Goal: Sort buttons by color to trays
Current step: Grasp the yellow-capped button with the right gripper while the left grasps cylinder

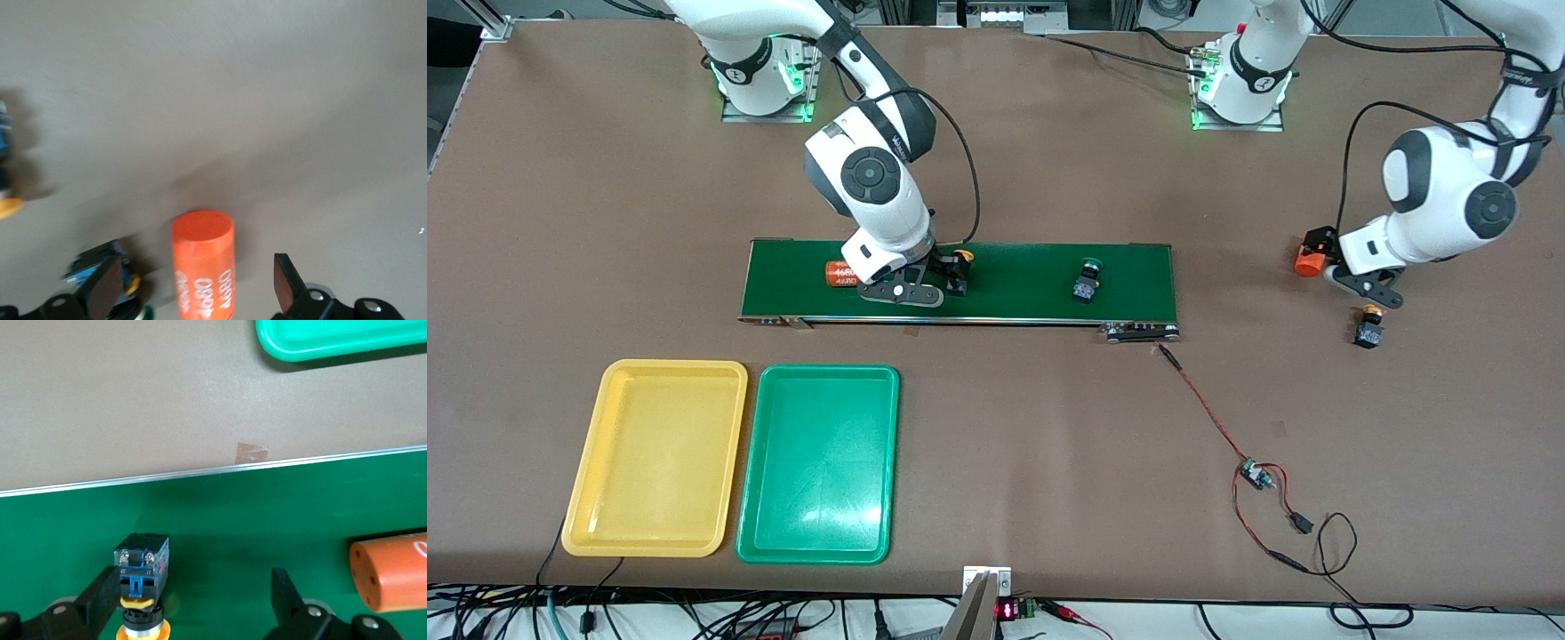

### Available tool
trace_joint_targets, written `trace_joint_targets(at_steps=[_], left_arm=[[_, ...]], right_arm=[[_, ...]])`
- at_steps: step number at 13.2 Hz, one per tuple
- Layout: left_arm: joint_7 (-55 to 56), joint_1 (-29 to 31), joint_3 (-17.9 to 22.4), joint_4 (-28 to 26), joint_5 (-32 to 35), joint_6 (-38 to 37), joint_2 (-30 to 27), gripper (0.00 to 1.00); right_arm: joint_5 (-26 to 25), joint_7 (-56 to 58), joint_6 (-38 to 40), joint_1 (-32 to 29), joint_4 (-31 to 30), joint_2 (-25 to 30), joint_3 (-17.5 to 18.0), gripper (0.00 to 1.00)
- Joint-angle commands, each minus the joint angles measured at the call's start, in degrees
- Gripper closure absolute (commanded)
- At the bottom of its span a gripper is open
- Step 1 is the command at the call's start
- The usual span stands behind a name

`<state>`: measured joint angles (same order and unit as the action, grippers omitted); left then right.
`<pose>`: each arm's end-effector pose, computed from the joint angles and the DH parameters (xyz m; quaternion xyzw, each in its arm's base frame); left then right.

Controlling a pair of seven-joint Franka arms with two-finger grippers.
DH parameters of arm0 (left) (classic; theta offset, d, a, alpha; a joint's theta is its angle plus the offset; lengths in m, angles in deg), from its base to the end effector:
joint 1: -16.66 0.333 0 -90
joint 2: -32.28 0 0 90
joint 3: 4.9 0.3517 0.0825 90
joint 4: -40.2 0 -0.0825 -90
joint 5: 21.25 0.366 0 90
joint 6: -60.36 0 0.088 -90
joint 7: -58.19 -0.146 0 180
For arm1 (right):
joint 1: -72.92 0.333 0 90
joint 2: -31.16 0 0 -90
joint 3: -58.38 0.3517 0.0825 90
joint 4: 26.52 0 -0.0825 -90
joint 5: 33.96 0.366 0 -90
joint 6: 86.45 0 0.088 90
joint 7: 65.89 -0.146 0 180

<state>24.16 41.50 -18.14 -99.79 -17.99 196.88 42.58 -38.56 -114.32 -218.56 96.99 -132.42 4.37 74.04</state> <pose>0.4394 0.0895 0.2267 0.9693 -0.2161 -0.1065 0.0486 0.5059 0.3994 0.2850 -0.9975 0.0632 0.0183 0.0255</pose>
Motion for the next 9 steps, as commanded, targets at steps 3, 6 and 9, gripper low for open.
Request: trace_joint_targets(at_steps=[3, 6, 9], left_arm=[[-2.79, 0.64, -0.65, -3.27, 4.02, 4.00, -0.20, 0.00], [-3.76, 2.22, -0.65, -3.45, 4.74, 4.98, 0.77, 0.00], [-8.68, 4.69, -0.65, -3.45, 4.66, 8.40, 4.02, 0.00]], right_arm=[[-1.03, -1.40, 0.19, 1.15, 1.31, -1.95, -0.19, 0.00], [-0.94, -1.40, 0.19, 1.33, 1.40, -2.56, -0.19, 0.00], [-1.03, -1.22, 0.11, 1.15, 1.40, -3.53, -0.19, 0.13]])
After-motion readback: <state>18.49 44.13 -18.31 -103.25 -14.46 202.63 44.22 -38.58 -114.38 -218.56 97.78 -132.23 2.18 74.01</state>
